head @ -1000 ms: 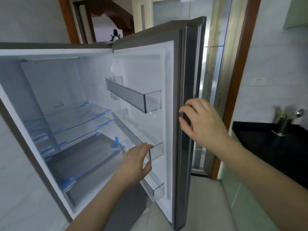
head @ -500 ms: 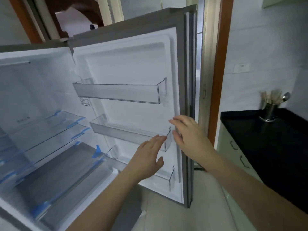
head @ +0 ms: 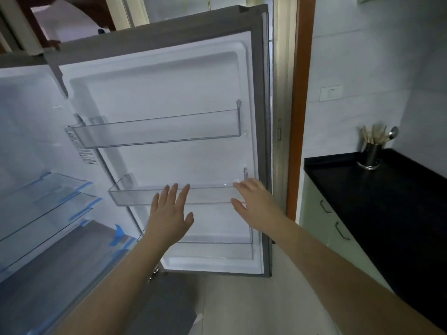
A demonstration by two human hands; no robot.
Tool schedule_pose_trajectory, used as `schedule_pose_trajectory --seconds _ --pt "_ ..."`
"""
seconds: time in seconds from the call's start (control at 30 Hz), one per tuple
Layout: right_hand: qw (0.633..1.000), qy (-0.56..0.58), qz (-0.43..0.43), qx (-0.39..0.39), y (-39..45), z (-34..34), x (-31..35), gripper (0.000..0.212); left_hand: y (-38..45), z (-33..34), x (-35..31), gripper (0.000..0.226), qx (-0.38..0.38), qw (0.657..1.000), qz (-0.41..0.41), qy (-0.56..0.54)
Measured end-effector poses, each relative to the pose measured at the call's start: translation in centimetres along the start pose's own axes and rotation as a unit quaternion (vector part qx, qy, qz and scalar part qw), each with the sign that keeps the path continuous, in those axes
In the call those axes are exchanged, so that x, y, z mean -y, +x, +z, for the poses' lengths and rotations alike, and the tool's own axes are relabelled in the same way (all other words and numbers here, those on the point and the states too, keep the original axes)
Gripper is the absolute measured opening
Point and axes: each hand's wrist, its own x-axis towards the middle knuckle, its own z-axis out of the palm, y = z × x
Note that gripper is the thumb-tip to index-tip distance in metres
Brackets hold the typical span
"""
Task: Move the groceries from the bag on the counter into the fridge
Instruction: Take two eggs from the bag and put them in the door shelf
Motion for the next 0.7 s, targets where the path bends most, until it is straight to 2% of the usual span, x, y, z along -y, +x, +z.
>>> schedule_pose_trajectory --seconds 0.07,0.17,0.4,0.57,0.7 --pt "0.999 -0.037 0.024 -0.027 1.1 0.8 -0.1 0.053 0.6 1.2 1.0 0.089 0.020 0.999 0.001 0.036" --pt "0.996 -0.062 0.056 -0.043 2.2 1.9 -0.3 0.060 1.5 2.6 1.4 0.097 0.004 0.997 0.033 0.065" --pt "0.984 -0.114 0.128 -0.053 4.4 3.9 -0.1 0.073 4.6 3.2 2.4 0.083 -0.030 0.995 0.091 0.012" --pt "0.973 -0.157 0.167 -0.037 4.7 4.0 0.4 0.078 5.6 3.4 4.6 0.084 -0.044 0.984 0.168 -0.036" --pt "0.968 -0.174 0.178 -0.024 4.8 4.1 0.6 0.084 5.7 3.3 5.3 0.083 -0.040 0.980 0.190 -0.042"
